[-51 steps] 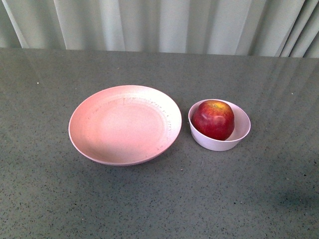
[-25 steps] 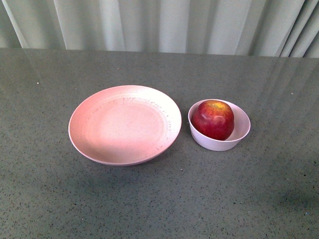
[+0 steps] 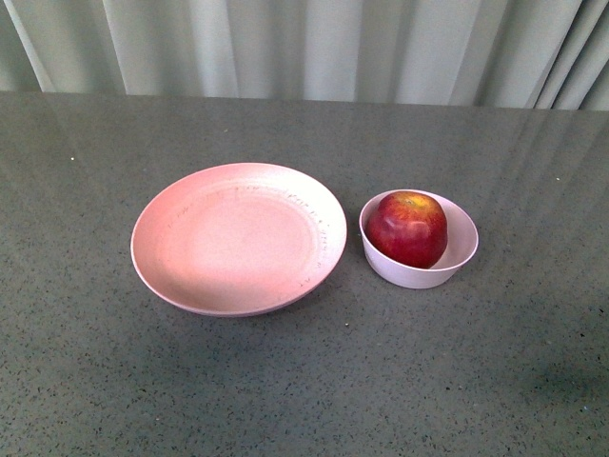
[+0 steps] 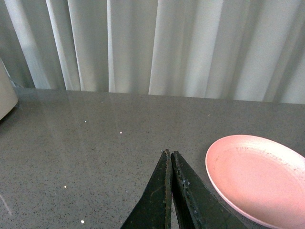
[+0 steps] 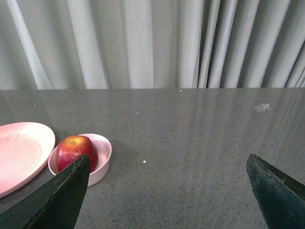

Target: Move apple from plate to bowl

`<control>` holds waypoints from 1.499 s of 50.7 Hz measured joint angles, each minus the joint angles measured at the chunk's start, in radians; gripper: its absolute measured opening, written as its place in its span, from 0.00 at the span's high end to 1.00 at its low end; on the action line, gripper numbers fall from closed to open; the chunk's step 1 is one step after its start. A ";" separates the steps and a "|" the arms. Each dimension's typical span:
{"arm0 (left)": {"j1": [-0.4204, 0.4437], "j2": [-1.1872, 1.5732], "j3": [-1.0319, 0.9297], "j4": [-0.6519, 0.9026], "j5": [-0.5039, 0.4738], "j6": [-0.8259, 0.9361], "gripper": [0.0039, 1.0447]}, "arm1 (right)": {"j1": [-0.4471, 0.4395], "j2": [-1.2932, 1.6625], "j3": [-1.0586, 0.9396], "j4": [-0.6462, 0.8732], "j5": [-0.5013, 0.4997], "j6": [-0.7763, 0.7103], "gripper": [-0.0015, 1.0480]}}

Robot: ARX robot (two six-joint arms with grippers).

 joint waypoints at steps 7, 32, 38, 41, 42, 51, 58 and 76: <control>0.000 -0.050 0.000 -0.050 0.000 0.000 0.99 | 0.000 0.000 0.000 0.000 0.000 0.000 0.09; 0.000 -0.277 0.000 -0.306 0.000 0.001 0.99 | 0.000 0.000 0.000 0.000 0.000 0.000 0.09; 0.000 -0.302 0.000 -0.319 0.000 0.001 0.99 | 0.000 0.000 0.000 0.000 0.000 0.000 0.09; 0.001 -0.302 0.000 -0.320 0.000 0.001 0.99 | 0.000 0.000 0.000 0.000 0.000 0.000 0.09; 0.001 -0.303 0.000 -0.320 0.000 0.001 0.99 | 0.000 0.000 0.000 0.000 0.000 0.000 0.09; 0.001 -0.303 0.000 -0.320 0.000 0.001 0.99 | 0.000 0.000 0.000 0.000 0.000 0.000 0.09; 0.001 -0.303 0.000 -0.320 0.000 0.001 0.83 | 0.000 0.000 0.000 0.000 0.000 0.000 0.09; 0.001 -0.304 0.000 -0.320 0.000 0.001 0.29 | 0.000 0.000 0.000 0.000 0.000 0.000 0.09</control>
